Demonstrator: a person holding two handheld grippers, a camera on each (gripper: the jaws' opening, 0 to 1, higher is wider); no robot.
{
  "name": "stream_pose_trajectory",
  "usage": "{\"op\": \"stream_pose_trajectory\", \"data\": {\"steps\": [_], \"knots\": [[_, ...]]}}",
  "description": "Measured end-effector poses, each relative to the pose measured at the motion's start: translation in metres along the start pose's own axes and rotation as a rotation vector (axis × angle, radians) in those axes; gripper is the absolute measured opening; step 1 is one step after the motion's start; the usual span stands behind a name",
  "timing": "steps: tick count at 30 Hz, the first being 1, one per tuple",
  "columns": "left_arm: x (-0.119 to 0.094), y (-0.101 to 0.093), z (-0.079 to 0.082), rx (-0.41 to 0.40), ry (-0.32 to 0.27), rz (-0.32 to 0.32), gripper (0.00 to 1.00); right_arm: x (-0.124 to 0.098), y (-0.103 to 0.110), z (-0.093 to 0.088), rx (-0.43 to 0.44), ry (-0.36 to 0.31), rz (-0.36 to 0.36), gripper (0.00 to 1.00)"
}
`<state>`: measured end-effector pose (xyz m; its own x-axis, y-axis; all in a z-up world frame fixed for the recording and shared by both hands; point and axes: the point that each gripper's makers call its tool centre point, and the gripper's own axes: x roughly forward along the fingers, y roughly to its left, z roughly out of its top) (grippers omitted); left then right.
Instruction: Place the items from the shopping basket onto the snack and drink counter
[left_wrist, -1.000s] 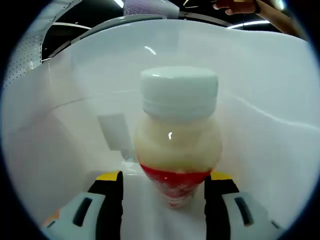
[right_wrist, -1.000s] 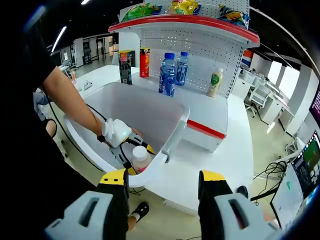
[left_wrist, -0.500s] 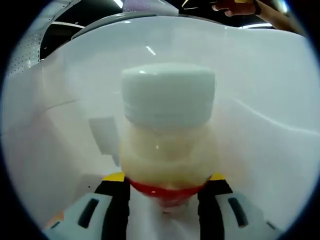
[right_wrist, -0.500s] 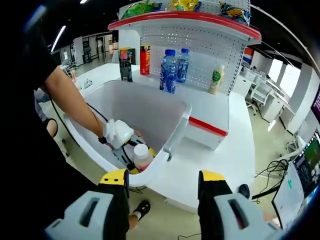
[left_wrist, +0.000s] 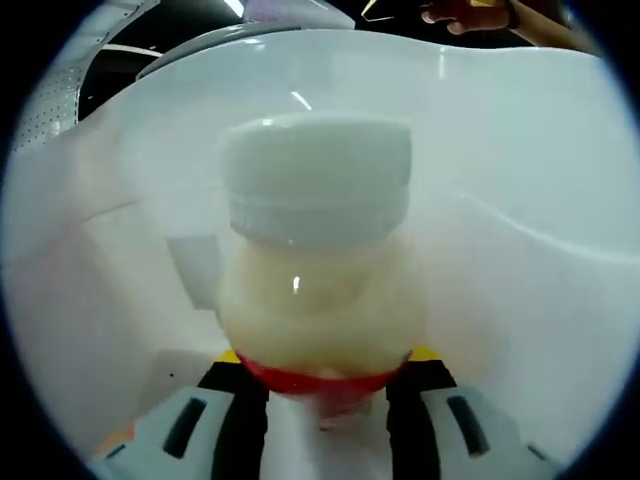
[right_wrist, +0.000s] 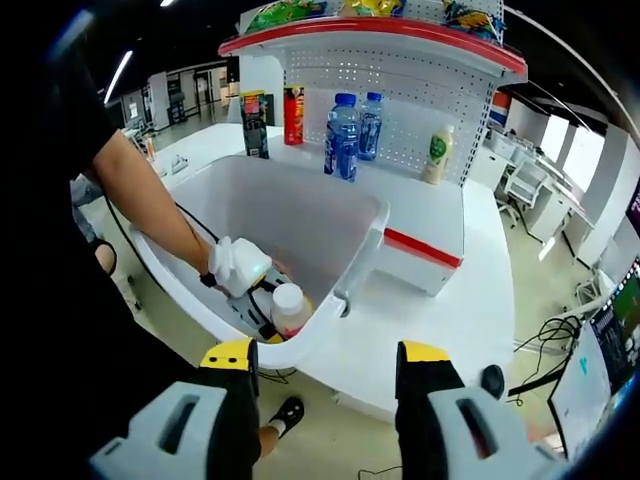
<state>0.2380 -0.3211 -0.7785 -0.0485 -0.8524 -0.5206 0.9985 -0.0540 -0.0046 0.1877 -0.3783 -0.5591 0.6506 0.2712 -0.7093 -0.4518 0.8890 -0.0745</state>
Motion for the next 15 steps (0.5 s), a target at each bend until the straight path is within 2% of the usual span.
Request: {"op": "stream_pose_trajectory", "data": {"steps": [2,5,12,15], "knots": [[0.0004,-0.0011,0.0005,0.006,-0.001,-0.001,0.46,0.0003,0.001,-0.0008,-0.001,0.004,0.002,0.53],[0.0005,0.0001,0.0007,-0.026,-0.016,0.006,0.46,0.0004,0.002,-0.0005,-0.009,0.007,0.003,0.53],[-0.0003,-0.0014,0.0009,0.016,-0.021,-0.023,0.44,-0.0006,0.0,0.0003,-0.026,0.02,-0.005,0.52],[-0.0011,-0.0012,0.0006,0.009,-0.018,-0.025,0.43,-0.0008,0.0014,0.002,-0.034,0.022,-0.001,0.52]]}}
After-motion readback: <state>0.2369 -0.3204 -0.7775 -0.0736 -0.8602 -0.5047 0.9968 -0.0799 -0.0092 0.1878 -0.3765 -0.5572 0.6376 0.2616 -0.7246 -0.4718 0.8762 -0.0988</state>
